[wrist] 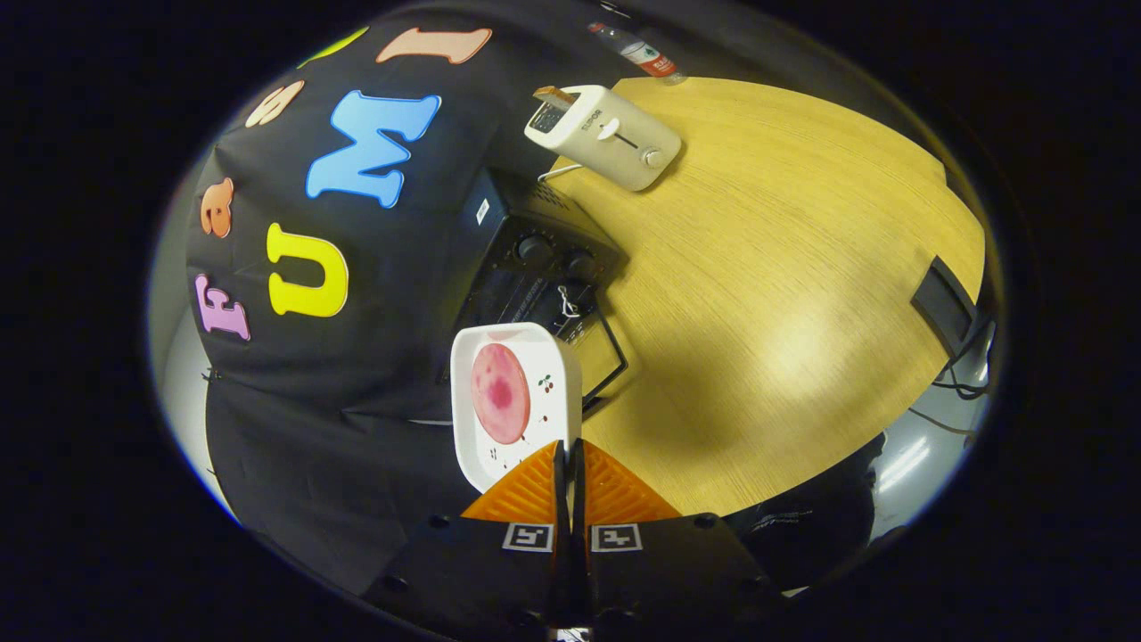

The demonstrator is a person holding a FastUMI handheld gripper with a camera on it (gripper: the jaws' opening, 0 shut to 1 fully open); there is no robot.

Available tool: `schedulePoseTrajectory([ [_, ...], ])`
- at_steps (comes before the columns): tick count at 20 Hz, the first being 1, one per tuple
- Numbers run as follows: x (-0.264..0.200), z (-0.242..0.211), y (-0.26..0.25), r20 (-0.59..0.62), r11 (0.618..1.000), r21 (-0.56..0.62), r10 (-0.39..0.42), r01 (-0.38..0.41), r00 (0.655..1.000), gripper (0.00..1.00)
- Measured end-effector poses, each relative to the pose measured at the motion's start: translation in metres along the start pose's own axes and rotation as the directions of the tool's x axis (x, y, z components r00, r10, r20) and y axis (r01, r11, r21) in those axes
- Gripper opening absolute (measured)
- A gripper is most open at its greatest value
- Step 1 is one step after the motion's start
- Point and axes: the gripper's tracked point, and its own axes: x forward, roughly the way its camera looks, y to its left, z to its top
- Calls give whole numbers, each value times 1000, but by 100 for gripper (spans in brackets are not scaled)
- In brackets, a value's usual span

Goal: Open the toaster oven, put the food inside, and close the toaster oven door.

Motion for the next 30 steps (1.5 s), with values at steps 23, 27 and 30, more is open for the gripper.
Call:
schedulePoseTrajectory([
  [23, 188, 14, 39, -34, 993, 103, -46, 50, 998, 2],
  [27, 209, 15, 47, 0, 989, 146, -36, 36, 999, 2],
  [30, 220, 23, 55, 63, 985, 172, -23, 11, 998, 2],
])
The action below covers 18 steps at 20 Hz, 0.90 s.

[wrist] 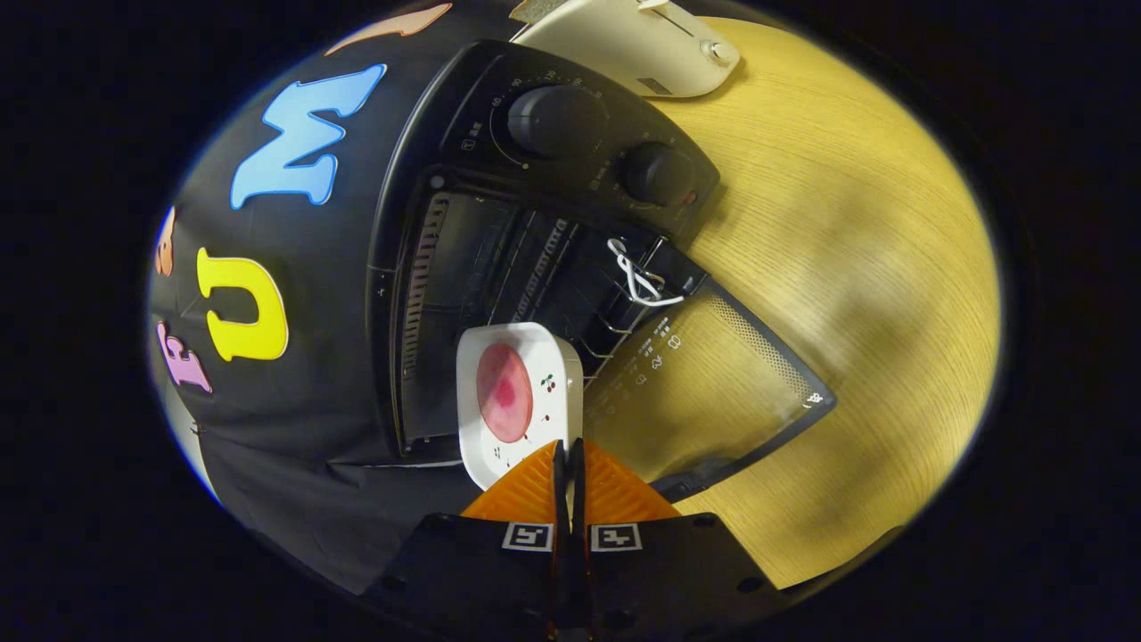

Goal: Open the toaster oven, put the food inside, and close the toaster oven door.

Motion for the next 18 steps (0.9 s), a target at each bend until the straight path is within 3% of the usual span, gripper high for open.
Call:
schedulePoseTrajectory([
  [12, 42, 52, 36, 239, 978, 168, 83, -126, 968, 2],
  [18, 58, 56, 40, 246, 992, 112, 21, -50, 969, 2],
])
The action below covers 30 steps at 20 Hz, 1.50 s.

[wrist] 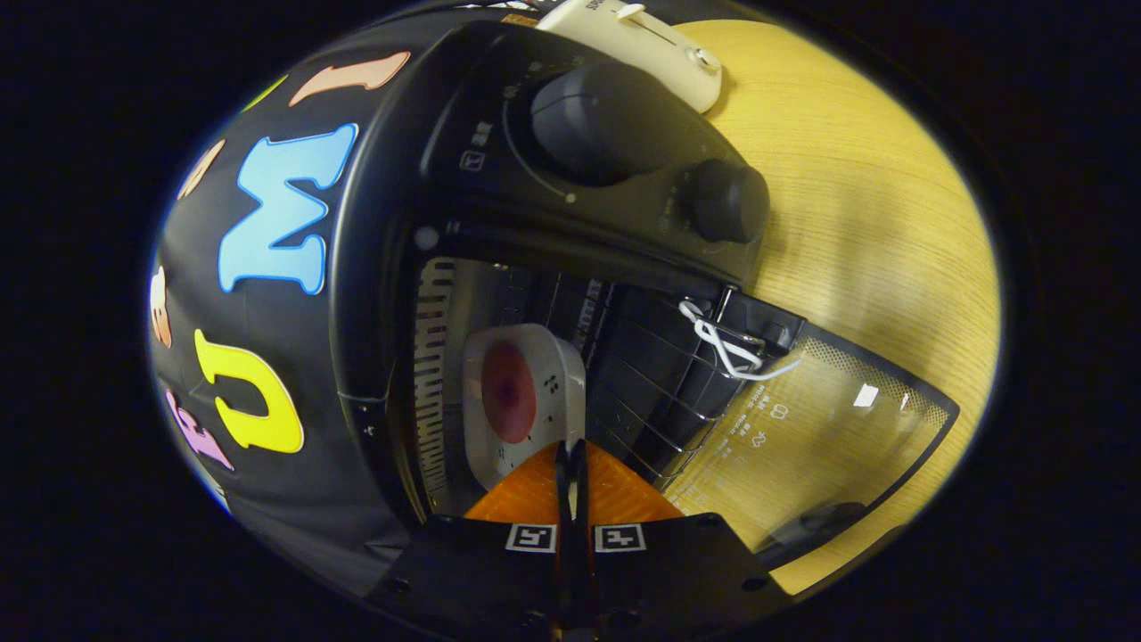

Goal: Open the toaster oven, put the food inside, and close the toaster oven door.

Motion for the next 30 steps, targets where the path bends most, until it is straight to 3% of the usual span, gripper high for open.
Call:
schedulePoseTrajectory([
  [3, 0, 3, 8, 12, 1000, -1, 17, -17, 1000, 4],
  [8, -12, 2, 16, 23, 998, -34, 58, -57, 998, 21],
  [9, -17, 2, 16, 20, 997, -43, 61, -61, 998, 36],
  [12, -30, -6, 11, -16, 995, -82, 61, -63, 998, 47],
  [16, -47, -25, 7, -74, 986, -146, 73, -83, 995, 98],
  [19, -61, -35, 8, -102, 975, -196, 81, -100, 992, 98],
  [24, -81, -56, -8, -137, 935, -346, 23, -70, 990, 97],
  [26, -87, -63, -18, -131, 907, -420, -19, -38, 991, 97],
  [30, -93, -84, -46, -163, 809, -588, -111, -6, 980, 98],
])
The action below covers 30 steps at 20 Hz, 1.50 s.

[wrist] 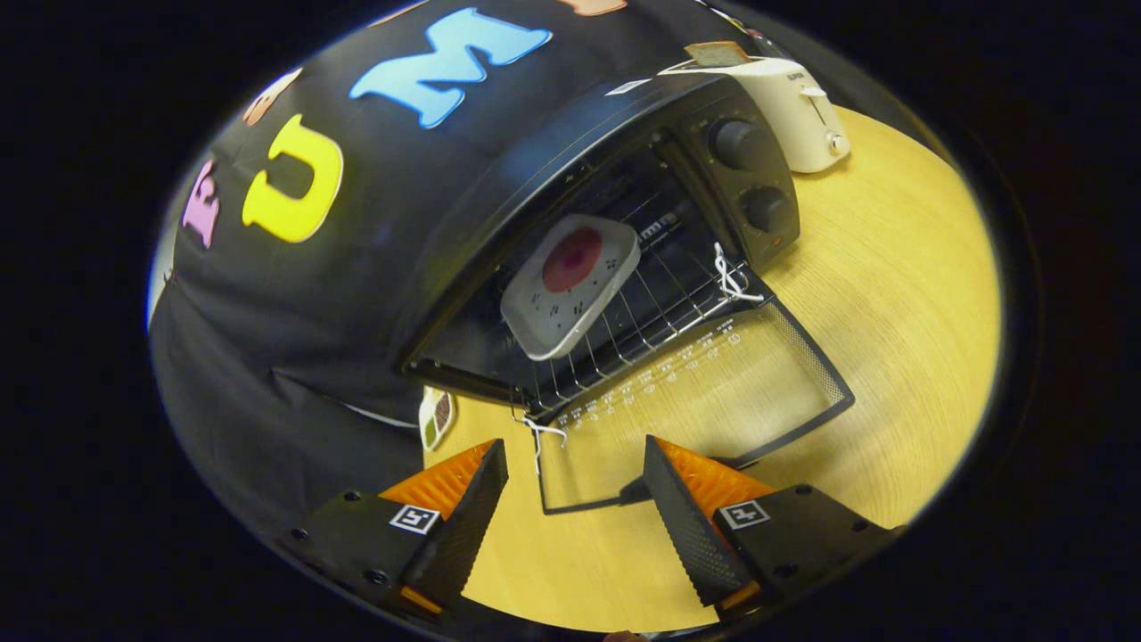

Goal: Open the toaster oven, put the food inside, and close the toaster oven door.

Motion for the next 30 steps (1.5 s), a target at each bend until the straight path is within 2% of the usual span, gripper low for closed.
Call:
schedulePoseTrajectory([
  [3, -3, -6, -10, -5, 993, -104, -49, 48, 999, 98],
  [6, -4, -14, -23, -14, 971, -216, -112, 106, 994, 98],
  [12, -5, -30, -50, -41, 892, -403, -242, 206, 969, 98],
  [23, 9, -61, -93, -113, 799, -513, -426, 315, 897, 98],
  [30, 26, -58, -99, -94, 771, -527, -471, 358, 877, 98],
])
